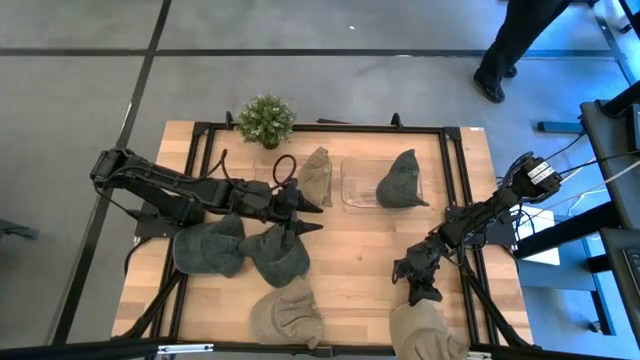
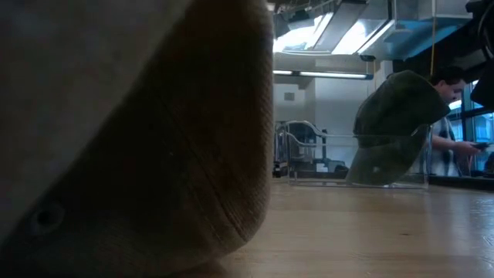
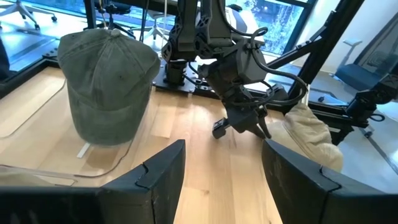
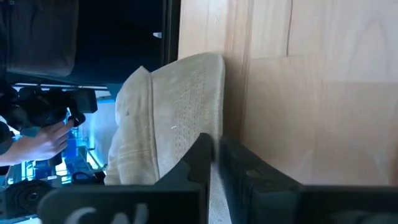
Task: Pick & Place hat
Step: Put the right brown cap into the left transparent bin
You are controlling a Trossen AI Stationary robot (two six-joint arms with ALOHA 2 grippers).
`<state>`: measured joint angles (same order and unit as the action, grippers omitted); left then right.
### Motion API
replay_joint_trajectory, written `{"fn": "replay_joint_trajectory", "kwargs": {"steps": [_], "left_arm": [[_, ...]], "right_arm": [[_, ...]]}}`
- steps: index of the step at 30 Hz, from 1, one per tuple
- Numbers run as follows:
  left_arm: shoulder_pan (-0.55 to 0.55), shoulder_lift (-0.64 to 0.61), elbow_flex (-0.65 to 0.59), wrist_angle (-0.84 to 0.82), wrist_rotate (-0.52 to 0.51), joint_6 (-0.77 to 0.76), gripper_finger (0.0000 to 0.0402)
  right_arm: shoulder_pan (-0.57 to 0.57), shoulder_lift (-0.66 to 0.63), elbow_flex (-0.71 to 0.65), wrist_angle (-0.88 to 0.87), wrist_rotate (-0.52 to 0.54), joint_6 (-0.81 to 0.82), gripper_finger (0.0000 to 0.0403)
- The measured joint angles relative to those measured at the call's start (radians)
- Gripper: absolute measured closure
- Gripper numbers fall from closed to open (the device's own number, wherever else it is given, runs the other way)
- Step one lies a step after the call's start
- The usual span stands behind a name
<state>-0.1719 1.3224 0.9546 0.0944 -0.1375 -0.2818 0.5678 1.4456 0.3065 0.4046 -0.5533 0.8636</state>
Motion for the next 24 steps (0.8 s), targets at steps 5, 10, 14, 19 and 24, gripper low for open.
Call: {"fn": "replay_joint_trajectory", "kwargs": {"steps": [5,10,14,19,24], "left_arm": [[0.000,0.000,0.000,0.000,0.000,0.007,0.0196],[0.000,0.000,0.000,0.000,0.000,0.007,0.0196],[0.000,0.000,0.000,0.000,0.000,0.027,0.0196],[0.000,0.000,0.000,0.000,0.000,0.034,0.0196],[0.000,0.000,0.000,0.000,0.000,0.034,0.0196]], "right_arm": [[0.000,0.000,0.000,0.024,-0.025,0.028,0.0391],[0.000,0.002,0.012,0.088,-0.024,0.075,0.0391],[0.000,0.002,0.058,0.091,-0.021,0.072,0.0392],[-0.014,0.002,0.119,0.089,-0.007,0.063,0.0393],[-0.054,-0.053,0.178,-0.016,0.043,-0.008,0.0394]]}}
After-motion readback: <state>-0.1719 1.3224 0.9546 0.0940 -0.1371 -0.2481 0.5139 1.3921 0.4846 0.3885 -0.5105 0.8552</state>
